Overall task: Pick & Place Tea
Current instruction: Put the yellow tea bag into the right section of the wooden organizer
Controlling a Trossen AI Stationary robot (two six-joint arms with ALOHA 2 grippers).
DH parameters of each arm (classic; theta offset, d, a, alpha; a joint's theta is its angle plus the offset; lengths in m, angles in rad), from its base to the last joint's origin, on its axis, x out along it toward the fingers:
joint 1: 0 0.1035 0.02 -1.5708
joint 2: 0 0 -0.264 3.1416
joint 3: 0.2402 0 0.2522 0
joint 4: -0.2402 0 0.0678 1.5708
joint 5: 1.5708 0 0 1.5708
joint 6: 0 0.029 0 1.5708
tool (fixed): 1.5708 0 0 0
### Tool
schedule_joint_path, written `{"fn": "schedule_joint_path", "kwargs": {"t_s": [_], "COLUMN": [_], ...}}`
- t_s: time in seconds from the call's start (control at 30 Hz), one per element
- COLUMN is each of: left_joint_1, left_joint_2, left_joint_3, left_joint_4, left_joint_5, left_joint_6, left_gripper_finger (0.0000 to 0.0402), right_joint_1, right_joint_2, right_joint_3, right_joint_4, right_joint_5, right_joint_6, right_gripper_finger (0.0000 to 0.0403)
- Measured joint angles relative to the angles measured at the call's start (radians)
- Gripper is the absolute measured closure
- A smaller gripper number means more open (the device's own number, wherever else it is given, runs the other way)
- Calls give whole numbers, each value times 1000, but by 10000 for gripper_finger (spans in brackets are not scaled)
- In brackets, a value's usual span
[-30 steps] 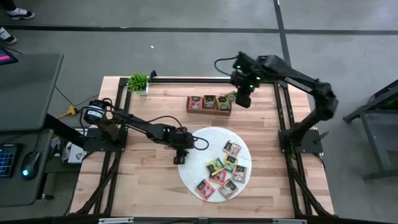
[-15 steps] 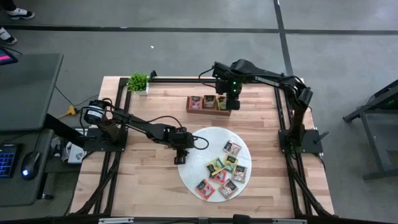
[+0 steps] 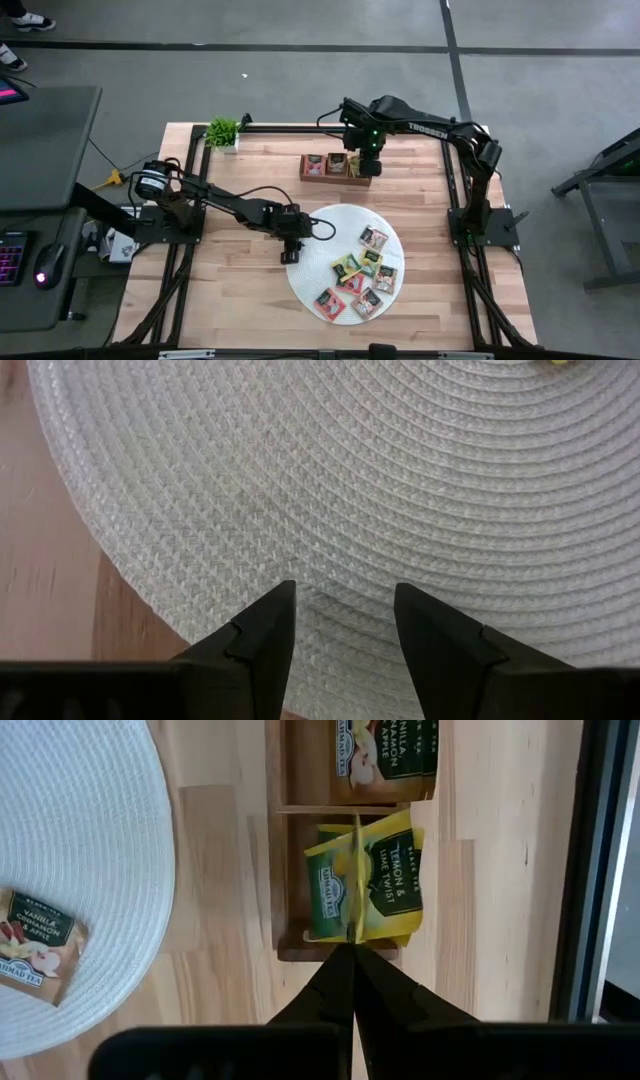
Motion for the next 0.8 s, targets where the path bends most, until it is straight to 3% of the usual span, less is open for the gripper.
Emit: {"fn": "schedule_joint_path", "kwargs": {"t_s": [0.8], "left_joint_1": [0], "left_joint_2": [0], "left_joint_3": [0], "left_joint_4": [-5], "left_joint_5": [1], "left_joint_6": [11], "left_gripper_finger": [234], "right_joint_1": [2], "right_joint_2": [107], "right_joint_3": [0], "right_joint_4": [2], "right_joint_5": [38], "right_joint_6": [-5], "right_gripper_finger": [403]}}
